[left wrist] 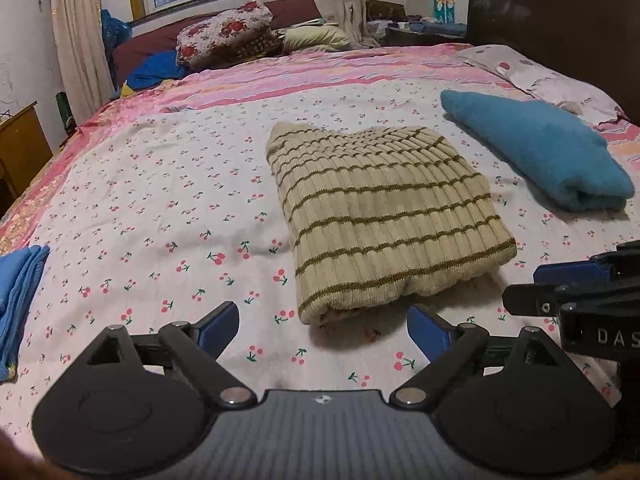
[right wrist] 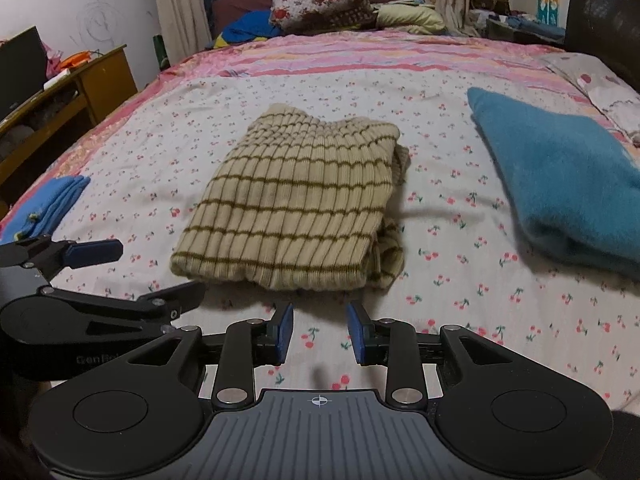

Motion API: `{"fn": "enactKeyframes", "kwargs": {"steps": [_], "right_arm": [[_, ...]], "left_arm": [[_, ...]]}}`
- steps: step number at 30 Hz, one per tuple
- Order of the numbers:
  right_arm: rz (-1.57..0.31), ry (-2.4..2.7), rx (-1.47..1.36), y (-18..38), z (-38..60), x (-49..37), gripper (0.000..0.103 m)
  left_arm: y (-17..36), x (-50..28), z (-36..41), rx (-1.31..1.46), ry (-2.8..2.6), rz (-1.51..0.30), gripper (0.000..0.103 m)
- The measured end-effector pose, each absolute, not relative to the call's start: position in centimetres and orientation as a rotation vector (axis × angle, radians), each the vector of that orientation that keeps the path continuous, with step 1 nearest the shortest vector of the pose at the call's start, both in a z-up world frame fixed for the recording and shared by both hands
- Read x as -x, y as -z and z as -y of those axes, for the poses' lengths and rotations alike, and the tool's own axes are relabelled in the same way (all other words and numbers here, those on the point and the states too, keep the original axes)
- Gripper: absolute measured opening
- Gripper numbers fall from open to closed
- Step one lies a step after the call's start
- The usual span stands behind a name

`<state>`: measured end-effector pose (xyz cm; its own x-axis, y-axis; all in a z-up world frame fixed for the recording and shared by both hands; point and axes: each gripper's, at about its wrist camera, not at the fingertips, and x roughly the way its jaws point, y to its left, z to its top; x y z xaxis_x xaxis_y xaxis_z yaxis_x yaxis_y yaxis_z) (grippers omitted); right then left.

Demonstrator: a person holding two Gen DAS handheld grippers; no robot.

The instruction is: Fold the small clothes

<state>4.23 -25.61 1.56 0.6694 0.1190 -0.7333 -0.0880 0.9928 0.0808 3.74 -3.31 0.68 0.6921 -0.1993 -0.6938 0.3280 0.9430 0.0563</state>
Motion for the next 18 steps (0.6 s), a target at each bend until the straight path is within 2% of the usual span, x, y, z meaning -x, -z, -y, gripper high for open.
{"fn": "enactKeyframes", "kwargs": {"steps": [4,18], "right_arm": [[-0.833,-0.123,-0.043,-1.27,25.32,-3.84,0.034],[-0.843,-0.118,-0.061,-0.64,25.13,-3.26,0.034]], "left_arm": [[-0.66,-3.49,3.37,-0.187,0.29,-0.75,0.1],[-0.36,-3.18,3.21,-0.174,0.285,-0.758,0.101]]}}
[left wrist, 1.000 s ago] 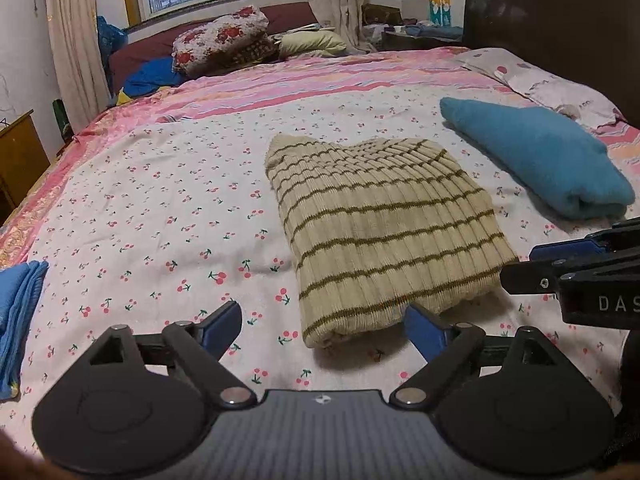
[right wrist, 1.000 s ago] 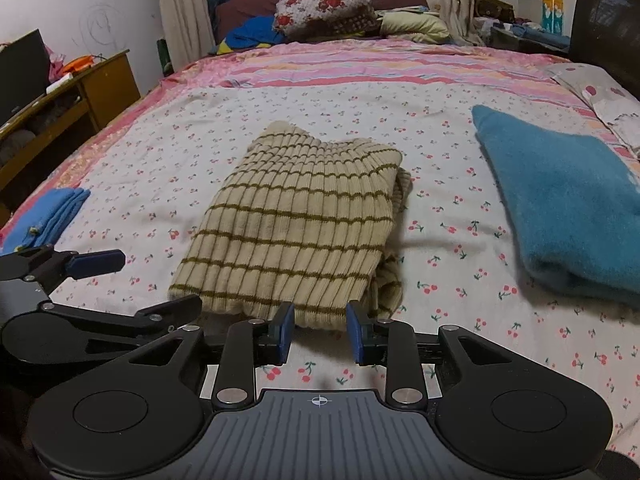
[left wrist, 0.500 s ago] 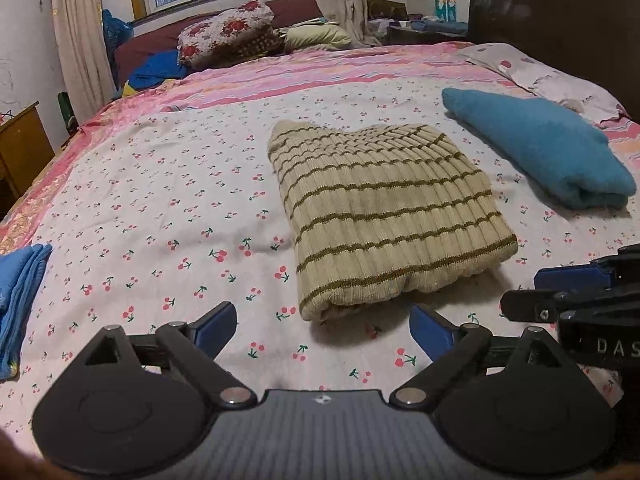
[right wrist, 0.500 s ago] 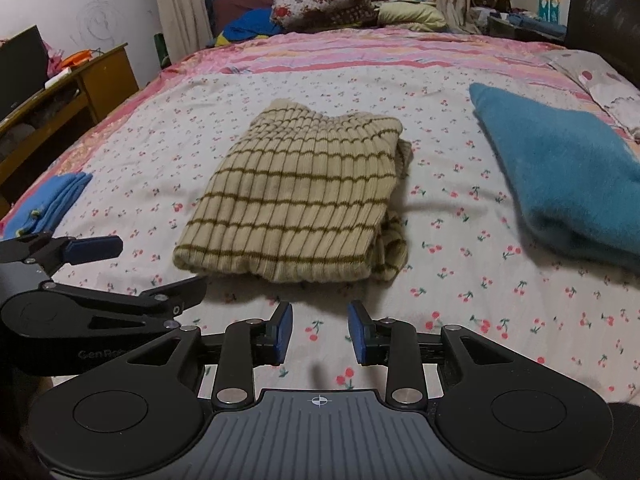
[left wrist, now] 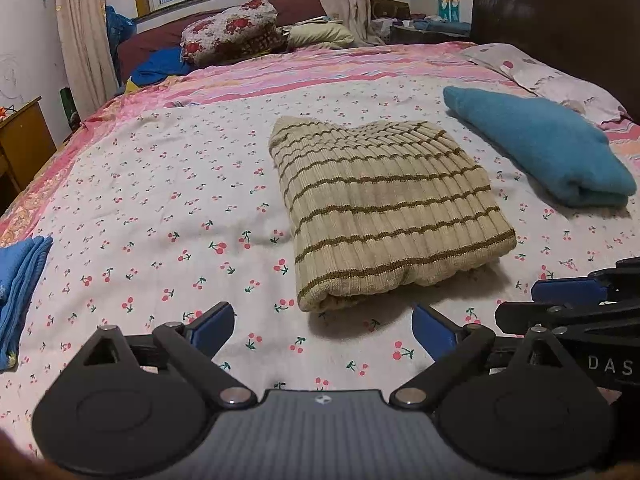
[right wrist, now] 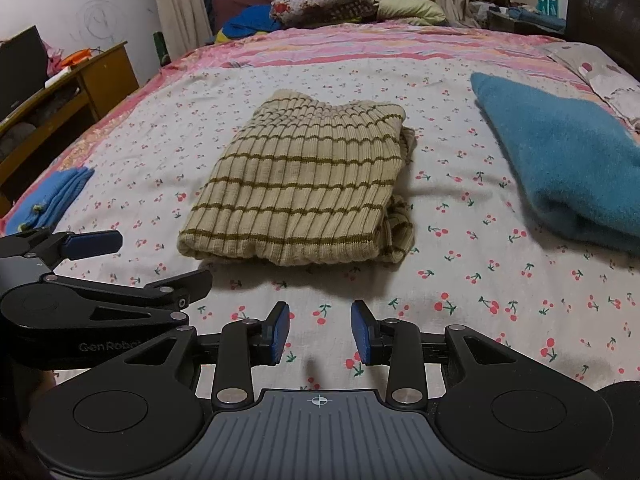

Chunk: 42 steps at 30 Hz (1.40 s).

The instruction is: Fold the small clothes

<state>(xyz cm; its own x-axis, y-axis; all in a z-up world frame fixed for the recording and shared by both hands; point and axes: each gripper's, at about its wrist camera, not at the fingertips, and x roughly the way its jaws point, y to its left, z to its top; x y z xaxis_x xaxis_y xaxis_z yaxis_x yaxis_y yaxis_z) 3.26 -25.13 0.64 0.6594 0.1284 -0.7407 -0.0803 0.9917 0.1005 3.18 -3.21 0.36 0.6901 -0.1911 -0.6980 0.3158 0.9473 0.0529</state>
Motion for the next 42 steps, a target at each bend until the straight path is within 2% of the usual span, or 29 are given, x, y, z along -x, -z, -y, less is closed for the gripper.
{"fn": "enactKeyframes", "kwargs": {"steps": [42], "right_arm": [[-0.855,-0.125,-0.071,-0.06,24.82,-3.04,0.035]], "left_arm": [[-0.22,-3.01,3.76,-0.203,0.258,-0.769,0.1]]}}
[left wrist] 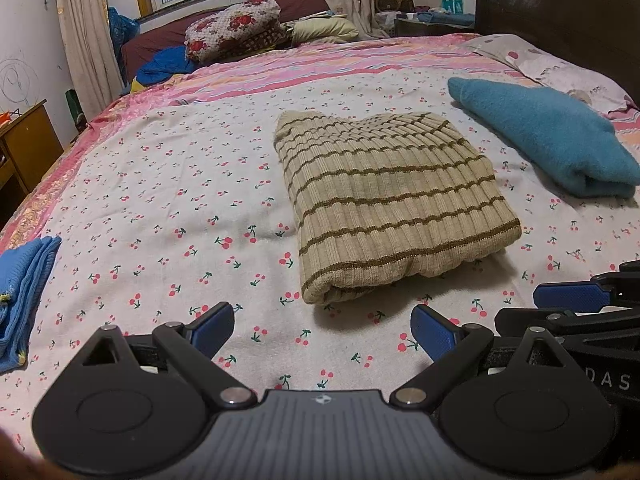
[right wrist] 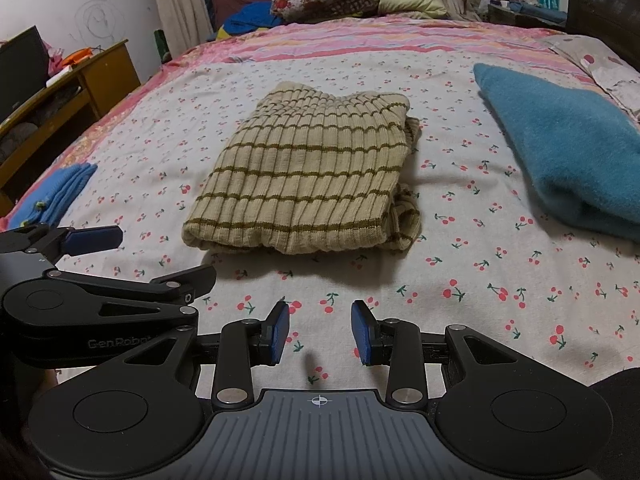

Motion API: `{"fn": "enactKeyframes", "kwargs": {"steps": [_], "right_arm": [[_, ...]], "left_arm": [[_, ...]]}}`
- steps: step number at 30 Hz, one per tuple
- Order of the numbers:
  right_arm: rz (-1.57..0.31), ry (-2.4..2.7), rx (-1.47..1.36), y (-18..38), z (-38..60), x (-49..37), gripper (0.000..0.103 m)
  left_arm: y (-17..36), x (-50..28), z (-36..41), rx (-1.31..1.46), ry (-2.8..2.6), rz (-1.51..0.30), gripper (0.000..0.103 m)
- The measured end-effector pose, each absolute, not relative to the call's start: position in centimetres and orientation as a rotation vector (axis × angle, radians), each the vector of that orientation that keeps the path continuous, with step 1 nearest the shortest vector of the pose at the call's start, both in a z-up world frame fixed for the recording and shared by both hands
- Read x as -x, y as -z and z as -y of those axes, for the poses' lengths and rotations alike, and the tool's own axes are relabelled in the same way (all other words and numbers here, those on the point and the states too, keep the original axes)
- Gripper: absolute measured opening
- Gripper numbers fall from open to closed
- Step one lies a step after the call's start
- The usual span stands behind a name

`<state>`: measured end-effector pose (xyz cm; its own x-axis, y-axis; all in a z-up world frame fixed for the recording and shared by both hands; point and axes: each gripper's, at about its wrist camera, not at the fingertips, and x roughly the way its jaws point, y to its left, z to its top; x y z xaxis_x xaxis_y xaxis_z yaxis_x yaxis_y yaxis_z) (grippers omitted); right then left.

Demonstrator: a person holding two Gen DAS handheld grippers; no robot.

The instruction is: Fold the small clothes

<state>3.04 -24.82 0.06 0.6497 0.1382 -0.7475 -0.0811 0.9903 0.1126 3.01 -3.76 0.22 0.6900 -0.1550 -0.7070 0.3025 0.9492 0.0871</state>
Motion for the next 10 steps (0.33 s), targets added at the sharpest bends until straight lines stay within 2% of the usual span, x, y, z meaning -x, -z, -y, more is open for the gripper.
{"fn": "enactKeyframes", "kwargs": {"steps": [10], "right_arm": [[-0.855,-0.125,-0.071,-0.05,24.8,-3.01,0.036]], "left_arm": [[-0.22,-2.99,3.76,-0.204,0.257,-0.769,0.1]]}}
